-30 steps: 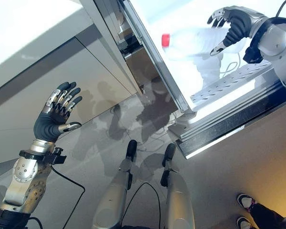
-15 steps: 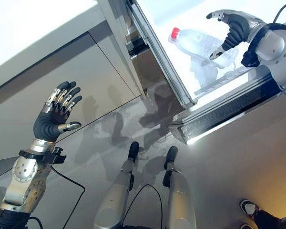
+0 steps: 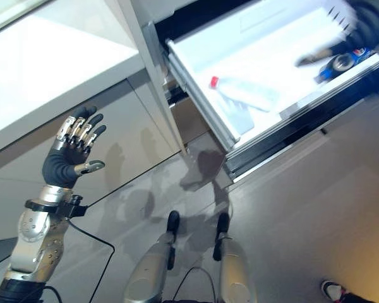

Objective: Take the drinks into the refrigerator

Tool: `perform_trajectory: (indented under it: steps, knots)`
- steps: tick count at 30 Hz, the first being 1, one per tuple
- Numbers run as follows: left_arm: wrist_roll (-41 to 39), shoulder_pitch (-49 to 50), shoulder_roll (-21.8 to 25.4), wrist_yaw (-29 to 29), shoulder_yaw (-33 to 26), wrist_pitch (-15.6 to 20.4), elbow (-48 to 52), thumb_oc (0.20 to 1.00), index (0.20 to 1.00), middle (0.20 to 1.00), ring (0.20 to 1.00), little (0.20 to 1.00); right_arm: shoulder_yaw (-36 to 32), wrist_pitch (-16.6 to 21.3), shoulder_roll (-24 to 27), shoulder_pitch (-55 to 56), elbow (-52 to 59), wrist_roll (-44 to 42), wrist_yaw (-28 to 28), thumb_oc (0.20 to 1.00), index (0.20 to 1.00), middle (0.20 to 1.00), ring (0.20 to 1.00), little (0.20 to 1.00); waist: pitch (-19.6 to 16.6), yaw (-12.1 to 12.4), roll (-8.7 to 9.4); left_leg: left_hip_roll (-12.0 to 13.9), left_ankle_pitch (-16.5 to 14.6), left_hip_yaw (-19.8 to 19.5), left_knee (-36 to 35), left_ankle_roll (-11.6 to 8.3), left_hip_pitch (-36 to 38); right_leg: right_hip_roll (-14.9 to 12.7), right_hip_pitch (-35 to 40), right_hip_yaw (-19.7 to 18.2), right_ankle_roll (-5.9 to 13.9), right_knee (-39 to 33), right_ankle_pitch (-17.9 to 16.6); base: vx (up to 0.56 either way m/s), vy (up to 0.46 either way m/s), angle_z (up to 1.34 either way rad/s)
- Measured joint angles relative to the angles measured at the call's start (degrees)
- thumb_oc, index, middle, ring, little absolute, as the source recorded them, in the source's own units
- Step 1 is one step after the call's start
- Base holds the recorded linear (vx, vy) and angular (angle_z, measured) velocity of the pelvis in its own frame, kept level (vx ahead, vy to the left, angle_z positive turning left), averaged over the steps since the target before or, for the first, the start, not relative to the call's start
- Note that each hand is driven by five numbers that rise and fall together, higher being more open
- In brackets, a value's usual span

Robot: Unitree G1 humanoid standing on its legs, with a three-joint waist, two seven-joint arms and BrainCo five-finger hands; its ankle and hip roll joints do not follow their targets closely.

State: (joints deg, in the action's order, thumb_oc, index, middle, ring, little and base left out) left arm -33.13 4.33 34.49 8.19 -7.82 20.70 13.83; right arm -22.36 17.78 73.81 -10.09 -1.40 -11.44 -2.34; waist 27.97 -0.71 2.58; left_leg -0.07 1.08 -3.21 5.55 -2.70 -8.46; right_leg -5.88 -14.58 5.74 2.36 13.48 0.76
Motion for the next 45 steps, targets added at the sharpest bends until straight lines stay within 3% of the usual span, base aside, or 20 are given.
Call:
perform_trajectory:
  steps: [1,2,4,5,9,10,11,12,13,14,20,25,29,31,32,33,36,40,45]
  knots:
    - [0.64,-0.16,0.13,0.44,-0.60,0.01,1.13,1.000,1.000,1.000,1.000,1.000,-10.53,0.38,-5.51,10.27,2.11,0.53,0.45,1.000,1.000,1.000,1.000,1.000,-0.36,0.27,0.44,0.18,-0.48,0.01,0.25,-0.10,0.34,0.19,0.65,-0.41,-0.01,-0.52,0.01,0.06,0.090,-0.44]
    - [0.84,2.69,-0.05,0.44,-3.29,1.06,1.12,1.000,1.000,1.000,1.000,1.000,-13.28,-0.74,-14.18,16.57,1.53,0.84,2.07,1.000,1.000,1.000,1.000,1.000,-3.01,-1.23,2.23,0.57,-1.15,1.24,-0.14,-0.28,0.85,0.68,0.69,-1.44,0.07,-1.34,-0.21,0.07,0.124,-0.48]
    - [1.02,2.00,-0.29,0.73,-3.34,0.41,0.31,1.000,1.000,1.000,1.000,1.000,-14.04,-1.19,-16.89,25.06,3.60,3.41,0.99,1.000,1.000,1.000,1.000,1.000,-4.72,-3.35,2.89,0.74,-2.26,3.23,0.18,0.02,1.42,0.75,0.57,-2.38,0.32,-2.63,-1.12,0.06,0.107,-0.77]
    - [1.19,1.78,-0.80,0.97,-3.45,0.37,0.39,1.000,1.000,1.000,1.000,1.000,-13.73,-1.05,-21.37,28.34,5.16,4.79,0.27,1.000,1.000,1.000,1.000,1.000,-5.92,-4.90,3.54,0.83,-2.68,3.68,-0.07,-0.10,1.99,0.90,0.73,-2.52,0.38,-3.57,-2.14,0.07,0.087,-0.79]
    - [3.13,1.92,-2.64,1.47,-3.66,-0.19,0.63,1.000,1.000,1.000,1.000,1.000,-11.90,-0.90,-28.13,34.27,5.18,8.19,-2.94,1.000,1.000,1.000,1.000,1.000,-7.06,-7.22,3.00,1.11,-3.83,4.72,-0.04,-0.20,3.75,1.39,2.47,-3.48,0.07,-6.07,-3.82,0.04,0.061,-0.45]
    - [3.13,2.79,-3.08,1.56,-3.65,-0.20,0.67,1.000,1.000,1.000,1.000,1.000,-9.31,-0.79,-30.11,34.37,2.64,8.61,-3.64,0.715,0.715,0.715,0.715,0.715,-8.18,-7.80,2.93,1.27,-3.96,4.78,-0.21,-0.22,3.94,1.57,2.65,-3.53,0.09,-6.78,-3.83,0.01,0.043,-0.13]
    - [3.16,3.12,-3.07,1.68,-3.65,-0.24,0.67,1.000,1.000,1.000,1.000,1.000,-7.93,-1.04,-30.62,34.78,1.43,8.78,-4.05,0.715,0.715,0.715,0.715,0.715,-8.59,-7.91,2.88,1.34,-3.99,4.90,-0.32,-0.27,4.00,1.71,2.71,-3.60,0.11,-7.10,-3.87,0.01,0.036,-0.06]
    - [3.19,3.48,-3.03,1.89,-3.60,-0.24,0.71,1.000,1.000,1.000,1.000,1.000,-3.58,-1.27,-31.49,34.57,-2.56,9.87,-4.88,0.451,0.451,0.451,0.451,0.451,-8.90,-8.00,2.69,1.53,-3.98,5.01,-0.69,-0.31,4.53,1.92,3.37,-3.62,0.00,-7.84,-4.22,0.00,0.018,-0.07]
    - [3.19,3.50,-3.06,1.89,-3.60,-0.28,0.70,1.000,1.000,1.000,1.000,1.000,-1.46,-1.53,-31.56,34.43,-4.37,10.61,-5.06,0.266,0.266,0.266,0.266,0.266,-8.92,-8.01,2.66,1.57,-3.97,5.17,-0.84,-0.31,4.85,2.02,3.60,-3.72,-0.10,-7.99,-4.47,0.00,0.022,-0.07]
    - [3.20,3.54,-3.04,1.89,-3.45,-0.28,0.71,1.000,1.000,1.000,1.000,1.000,3.09,-2.09,-31.56,33.67,-6.74,12.59,-5.68,0.200,0.200,0.200,0.200,0.200,-9.18,-7.93,2.26,1.65,-3.98,5.51,-0.94,-0.31,4.98,2.07,3.83,-3.85,-0.11,-8.41,-4.63,-0.01,0.024,-0.09]
    - [3.25,0.64,-3.20,1.39,2.98,-0.20,0.58,1.000,1.000,1.000,1.000,1.000,26.29,-2.87,-36.80,18.10,-23.38,14.66,-5.86,0.200,0.200,0.200,0.200,0.200,-10.10,-6.49,0.50,1.76,-3.78,6.45,-1.97,-0.21,5.50,2.35,4.24,-5.02,0.27,-10.41,-5.60,-0.01,-0.004,-0.10]
    - [2.94,-2.71,-4.59,0.72,7.87,-0.06,0.35,1.000,1.000,1.000,1.000,1.000,38.02,-2.92,-38.21,5.06,-27.84,16.60,-3.11,0.200,0.200,0.200,0.200,0.200,-9.38,-4.03,-1.65,1.98,-2.90,5.91,-1.96,-0.56,4.46,2.48,3.82,-4.51,-0.07,-11.01,-6.19,0.00,-0.053,0.06]
    - [1.85,-5.34,-4.73,1.03,12.53,-0.10,0.28,1.000,1.000,1.000,1.000,1.000,47.96,-2.93,-37.84,-9.05,-30.89,20.62,-1.21,0.200,0.200,0.200,0.200,0.200,-8.18,-1.48,-3.81,2.20,-1.80,2.84,-2.25,-1.06,2.65,2.49,3.62,-1.77,-0.52,-11.50,-6.26,0.02,-0.062,0.34]
    - [1.54,-6.35,-4.78,1.38,13.77,-0.09,0.36,1.000,1.000,1.000,1.000,1.000,48.95,-2.89,-38.26,-12.42,-30.87,21.57,-0.84,0.200,0.200,0.200,0.200,0.200,-7.77,0.27,-4.55,2.33,-1.32,1.53,-2.67,-1.31,2.56,2.52,4.03,-0.52,-0.82,-11.44,-6.10,0.02,-0.094,0.45]
    - [0.24,-6.91,-5.18,1.29,14.42,-0.08,0.24,1.000,1.000,1.000,1.000,1.000,52.74,-5.48,-37.68,-16.17,-32.07,22.83,-1.17,0.200,0.200,0.200,0.200,0.200,-7.43,1.68,-5.12,2.44,-1.20,-0.34,-2.32,-1.55,1.79,2.46,4.65,1.50,-0.91,-11.26,-5.41,0.02,-0.120,0.63]
    - [0.12,-7.83,-5.39,1.33,15.30,-0.11,0.25,1.000,1.000,1.000,1.000,1.000,53.38,-5.58,-36.85,-16.67,-33.03,23.12,-1.21,0.200,0.200,0.200,0.200,0.200,-7.42,1.00,-5.06,2.42,-0.87,-0.91,-2.45,-1.75,1.98,2.41,4.72,1.99,-1.11,-11.34,-5.38,0.01,-0.062,0.61]
    - [-0.37,-8.22,-5.45,1.15,15.59,0.02,-0.79,1.000,1.000,1.000,1.000,1.000,55.72,-6.89,-39.06,-19.27,-32.98,23.08,-0.88,0.200,0.200,0.200,0.200,0.200,-6.91,3.51,-5.46,2.77,-0.08,-3.12,-2.56,-2.41,0.76,2.65,5.17,4.20,-1.43,-10.74,-4.79,0.00,-0.090,0.41]
    - [-3.06,-9.44,-6.44,0.85,15.46,0.06,-1.74,1.000,1.000,1.000,1.000,1.000,56.92,-6.88,-40.81,-22.91,-32.95,23.03,-0.67,0.200,0.200,0.200,0.200,0.200,-6.43,3.84,-6.08,2.78,0.58,-5.35,-2.22,-2.85,0.34,2.64,5.40,6.45,-1.71,-10.69,-4.52,0.00,-0.054,0.30]
    - [-8.61,-10.56,-7.86,1.82,16.09,0.52,-1.86,1.000,1.000,1.000,1.000,1.000,57.00,-6.30,-40.76,-34.77,-29.47,21.10,0.47,0.200,0.200,0.200,0.200,0.200,-5.92,7.47,-7.14,2.98,0.89,-8.89,-2.64,-2.75,-1.15,2.55,4.71,9.55,-2.67,-8.74,-3.67,0.01,-0.042,0.30]
